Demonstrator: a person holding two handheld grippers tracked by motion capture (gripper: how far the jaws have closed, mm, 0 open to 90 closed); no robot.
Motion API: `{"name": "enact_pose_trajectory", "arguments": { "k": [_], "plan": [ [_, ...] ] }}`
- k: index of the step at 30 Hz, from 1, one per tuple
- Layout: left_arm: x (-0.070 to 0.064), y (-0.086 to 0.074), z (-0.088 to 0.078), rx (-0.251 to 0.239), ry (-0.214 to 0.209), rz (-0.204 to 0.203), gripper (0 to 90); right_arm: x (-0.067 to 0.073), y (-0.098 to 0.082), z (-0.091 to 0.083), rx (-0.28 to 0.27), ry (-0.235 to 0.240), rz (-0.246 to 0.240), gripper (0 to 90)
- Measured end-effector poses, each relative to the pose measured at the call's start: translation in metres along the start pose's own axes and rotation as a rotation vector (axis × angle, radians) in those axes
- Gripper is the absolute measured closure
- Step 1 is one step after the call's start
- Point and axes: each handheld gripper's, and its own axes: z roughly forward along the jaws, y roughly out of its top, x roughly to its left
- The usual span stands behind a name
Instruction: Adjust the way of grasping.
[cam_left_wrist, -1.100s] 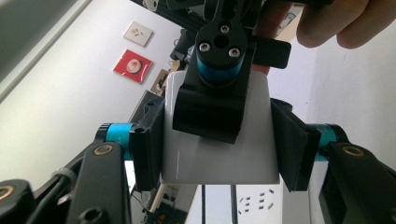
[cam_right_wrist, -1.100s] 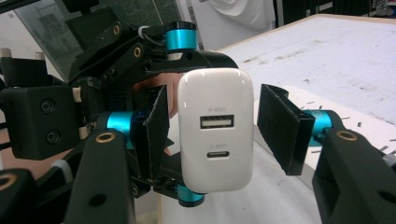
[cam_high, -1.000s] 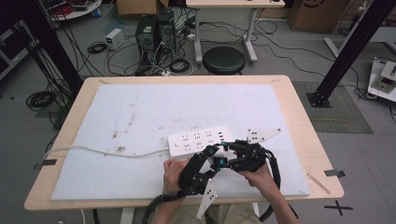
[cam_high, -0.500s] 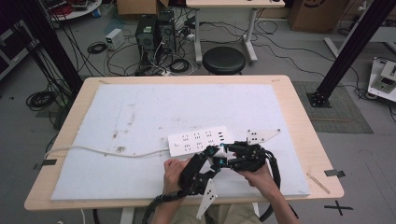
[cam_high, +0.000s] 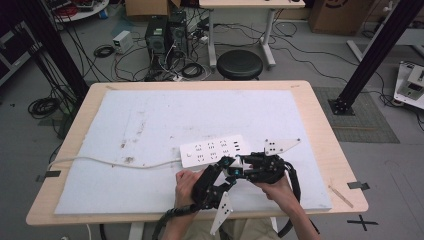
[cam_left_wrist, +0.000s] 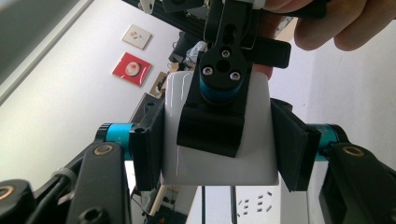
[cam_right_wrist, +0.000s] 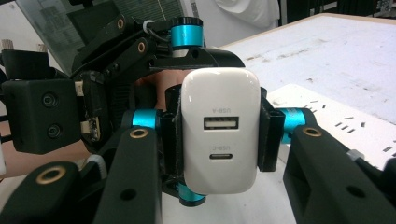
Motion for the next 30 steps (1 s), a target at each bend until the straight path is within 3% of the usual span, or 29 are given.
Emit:
{"name": "enact_pose_trajectory", "arguments": {
  "k": [8,11,21,30],
  "plan": [
    [-0.0001,-0.0005,0.0012,0.012,-0.002,-0.004,42.3,-0.0009,-0.0001,0.0005,0.006,-0.01,0.006,63.1],
    [-0.0002,-0.0007,0.0011,0.014,0.0,-0.003,42.3,0.0026,-0.0003,0.0014,0.001,-0.052,-0.005,63.3],
    [0.0006,-0.0011,0.0009,0.015,-0.006,-0.008,42.3,0.0022,-0.0005,0.002,0.002,-0.044,0.013,63.3],
    [0.0014,-0.0036,0.0048,0.024,-0.032,-0.048,40.6,0.0012,-0.0006,0.0023,0.01,-0.053,0.017,63.3]
  ]
}}
